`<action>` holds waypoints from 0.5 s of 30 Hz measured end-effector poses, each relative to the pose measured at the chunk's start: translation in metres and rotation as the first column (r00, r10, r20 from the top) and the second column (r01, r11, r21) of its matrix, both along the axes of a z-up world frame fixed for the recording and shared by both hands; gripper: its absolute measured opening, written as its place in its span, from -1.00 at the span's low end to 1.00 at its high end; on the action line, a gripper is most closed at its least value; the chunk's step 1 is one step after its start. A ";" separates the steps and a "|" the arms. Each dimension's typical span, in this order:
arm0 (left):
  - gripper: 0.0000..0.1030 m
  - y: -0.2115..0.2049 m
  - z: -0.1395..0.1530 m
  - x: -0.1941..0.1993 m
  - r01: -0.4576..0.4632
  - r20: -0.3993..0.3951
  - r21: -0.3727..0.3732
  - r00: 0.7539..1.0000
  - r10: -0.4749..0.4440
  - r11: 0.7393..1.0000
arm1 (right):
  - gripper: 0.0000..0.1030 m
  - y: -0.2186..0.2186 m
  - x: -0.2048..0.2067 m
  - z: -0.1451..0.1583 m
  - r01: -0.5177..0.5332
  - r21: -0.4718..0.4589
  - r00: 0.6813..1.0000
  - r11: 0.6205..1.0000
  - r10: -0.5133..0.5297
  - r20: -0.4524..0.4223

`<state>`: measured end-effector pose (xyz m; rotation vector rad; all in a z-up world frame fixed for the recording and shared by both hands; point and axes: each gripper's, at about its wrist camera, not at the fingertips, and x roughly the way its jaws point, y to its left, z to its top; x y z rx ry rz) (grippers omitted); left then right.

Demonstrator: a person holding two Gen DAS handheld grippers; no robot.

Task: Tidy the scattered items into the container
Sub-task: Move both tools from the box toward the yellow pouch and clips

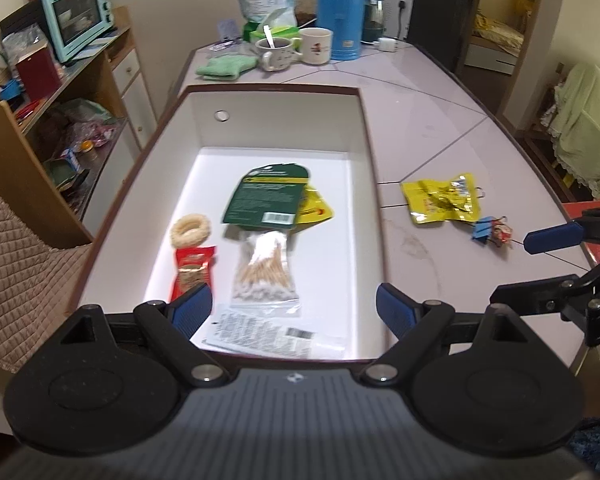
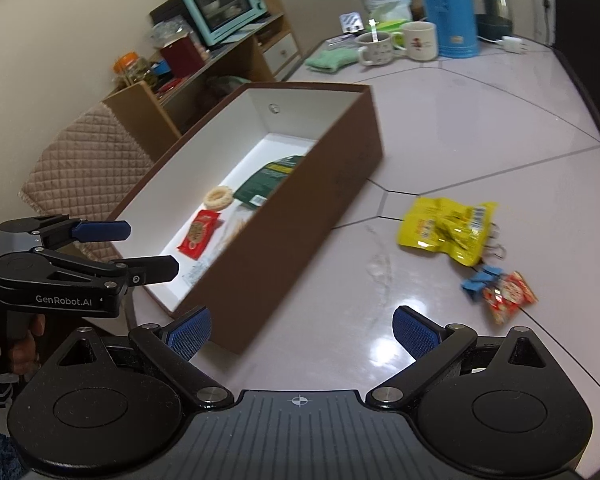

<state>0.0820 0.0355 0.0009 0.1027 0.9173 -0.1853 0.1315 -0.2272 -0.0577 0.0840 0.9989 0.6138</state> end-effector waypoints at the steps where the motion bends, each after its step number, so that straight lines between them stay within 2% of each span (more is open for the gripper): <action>1: 0.68 -0.006 0.000 0.000 0.009 0.001 -0.001 1.000 -0.009 1.000 | 0.93 -0.007 -0.001 0.001 0.011 0.003 1.000 1.000 -0.011 0.000; 15: 0.69 -0.083 -0.007 0.001 0.126 -0.013 -0.001 0.992 -0.126 0.992 | 0.93 -0.109 -0.009 -0.001 0.217 0.030 0.975 0.976 -0.215 -0.052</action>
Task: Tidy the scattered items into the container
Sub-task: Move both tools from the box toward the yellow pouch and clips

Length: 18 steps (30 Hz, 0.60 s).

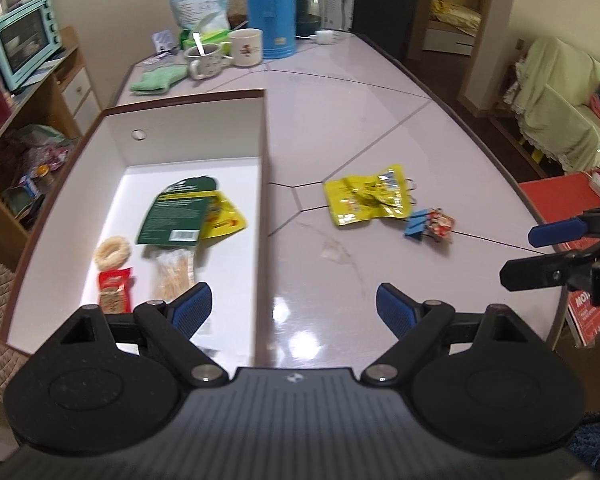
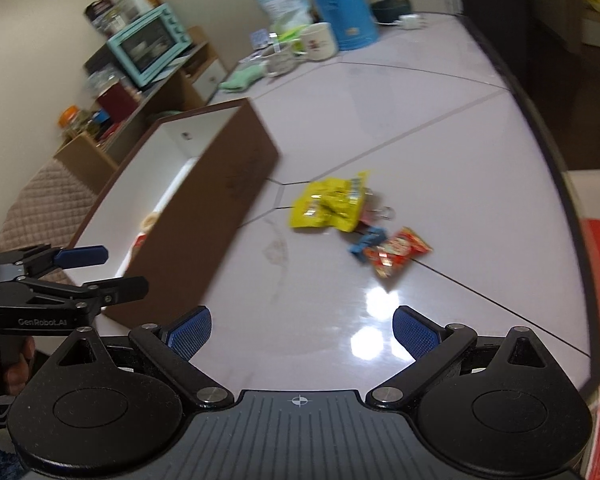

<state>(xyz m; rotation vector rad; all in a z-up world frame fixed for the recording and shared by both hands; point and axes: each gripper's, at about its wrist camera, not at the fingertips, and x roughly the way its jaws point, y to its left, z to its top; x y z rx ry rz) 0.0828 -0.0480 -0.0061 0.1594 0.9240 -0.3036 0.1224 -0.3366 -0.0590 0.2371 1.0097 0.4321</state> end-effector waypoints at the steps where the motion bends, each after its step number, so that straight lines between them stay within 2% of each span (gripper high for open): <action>1: 0.69 -0.004 -0.001 0.001 0.007 -0.002 0.000 1.000 -0.007 1.000 | 0.93 -0.005 0.000 0.000 0.013 0.001 1.000 1.000 -0.013 -0.004; 7: 0.69 -0.031 -0.006 0.007 0.045 -0.013 -0.001 0.999 -0.045 0.999 | 0.93 -0.034 0.005 -0.002 0.065 0.002 0.998 0.998 -0.065 -0.021; 18: 0.69 -0.069 -0.019 0.027 0.082 -0.024 0.010 0.996 -0.082 0.997 | 0.93 -0.066 0.034 -0.008 0.099 0.001 0.995 0.995 -0.098 -0.030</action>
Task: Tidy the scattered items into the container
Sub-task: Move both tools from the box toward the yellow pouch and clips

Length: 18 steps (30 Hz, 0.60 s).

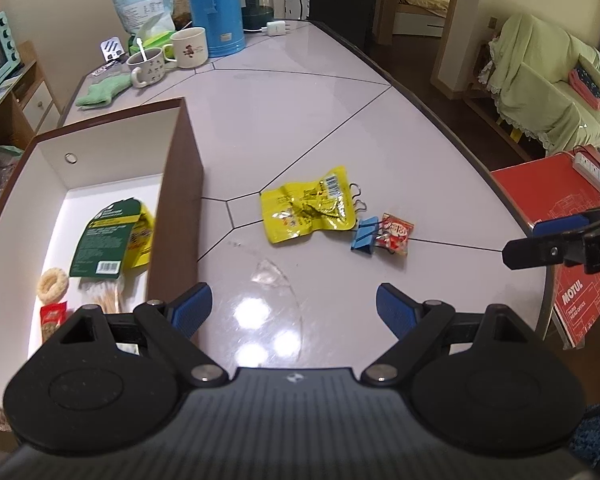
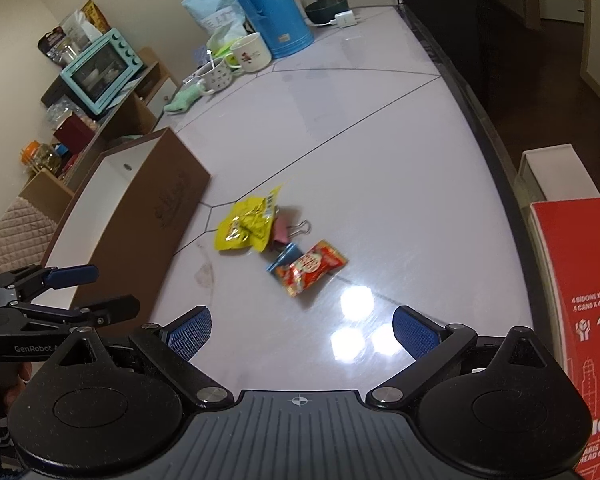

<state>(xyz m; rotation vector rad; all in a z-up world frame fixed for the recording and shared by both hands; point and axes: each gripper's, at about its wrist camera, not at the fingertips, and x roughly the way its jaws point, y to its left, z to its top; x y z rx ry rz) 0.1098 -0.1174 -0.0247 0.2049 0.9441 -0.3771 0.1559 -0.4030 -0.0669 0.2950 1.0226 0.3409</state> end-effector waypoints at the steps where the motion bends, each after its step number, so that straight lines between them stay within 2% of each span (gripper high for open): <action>1: 0.69 -0.004 -0.001 0.003 0.002 -0.001 0.000 1.000 -0.002 1.000 | 0.93 -0.002 0.003 -0.001 0.001 0.001 1.000 1.000 -0.001 -0.003; 7: 0.69 -0.025 -0.013 0.025 0.007 -0.013 0.011 1.000 -0.007 1.000 | 0.93 -0.015 0.025 -0.013 0.005 0.005 0.999 1.000 -0.005 -0.036; 18: 0.65 -0.050 -0.055 0.055 0.043 -0.067 0.132 0.997 -0.034 0.990 | 0.93 -0.024 0.062 -0.036 -0.002 0.031 0.995 1.000 0.005 -0.101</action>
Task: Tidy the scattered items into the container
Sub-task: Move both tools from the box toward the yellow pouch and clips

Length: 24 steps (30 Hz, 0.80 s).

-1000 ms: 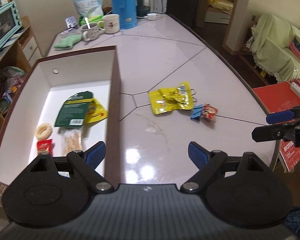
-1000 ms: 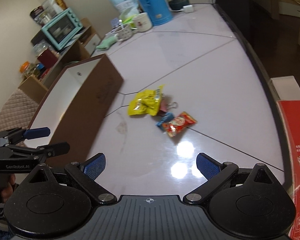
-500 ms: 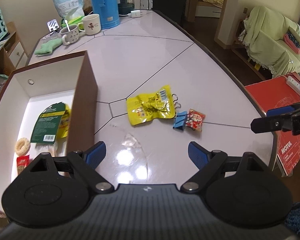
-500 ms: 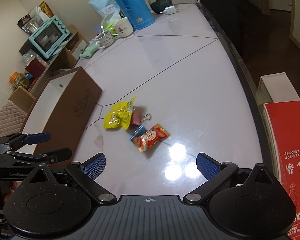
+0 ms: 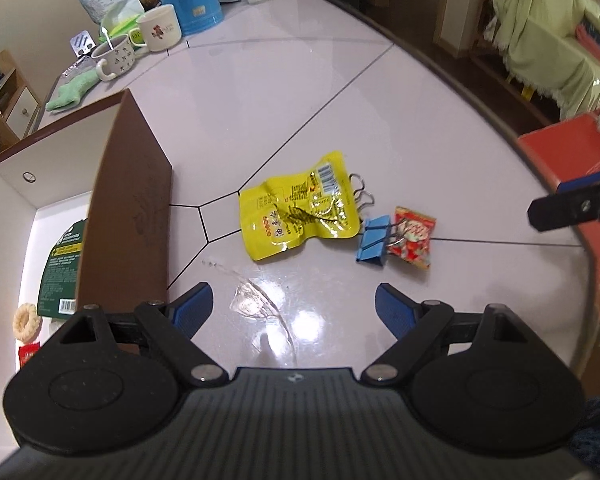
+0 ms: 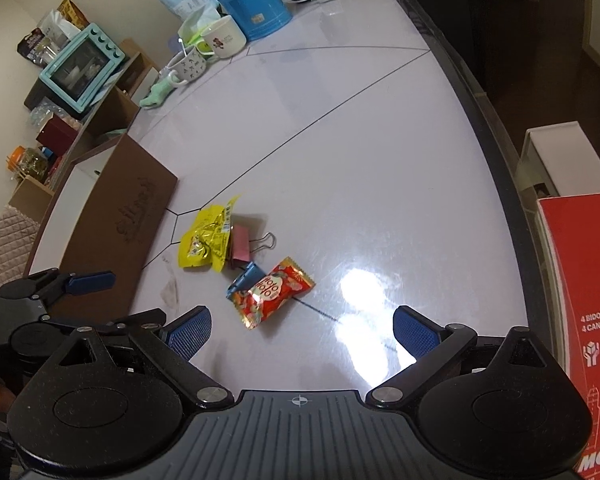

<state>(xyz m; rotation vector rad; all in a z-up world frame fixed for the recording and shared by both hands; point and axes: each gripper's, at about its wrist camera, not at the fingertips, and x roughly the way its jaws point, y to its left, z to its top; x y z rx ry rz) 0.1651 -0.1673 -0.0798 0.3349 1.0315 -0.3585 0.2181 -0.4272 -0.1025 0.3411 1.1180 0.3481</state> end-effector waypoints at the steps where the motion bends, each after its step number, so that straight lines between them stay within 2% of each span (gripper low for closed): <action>1: 0.64 -0.001 -0.003 0.003 0.001 -0.004 0.003 1.000 -0.001 1.000 | 0.93 -0.001 0.004 -0.002 0.001 0.002 1.000 1.000 -0.001 -0.006; 6: 0.61 -0.005 -0.012 0.017 0.017 -0.008 0.012 1.000 -0.017 1.000 | 0.93 -0.005 0.022 -0.010 0.008 0.005 1.000 1.000 -0.008 -0.030; 13: 0.53 -0.018 -0.031 0.034 0.075 0.004 0.089 0.997 -0.076 0.993 | 0.93 -0.011 0.039 -0.018 0.026 0.005 0.998 1.000 -0.026 -0.054; 19: 0.53 -0.023 -0.037 0.043 0.137 -0.010 0.075 0.991 -0.136 0.988 | 0.93 -0.018 0.047 -0.025 0.054 0.002 0.995 0.999 -0.054 -0.082; 24: 0.53 -0.033 -0.046 0.045 0.203 0.012 0.098 0.979 -0.205 0.974 | 0.93 -0.019 0.051 -0.027 0.058 -0.005 0.994 0.998 -0.058 -0.090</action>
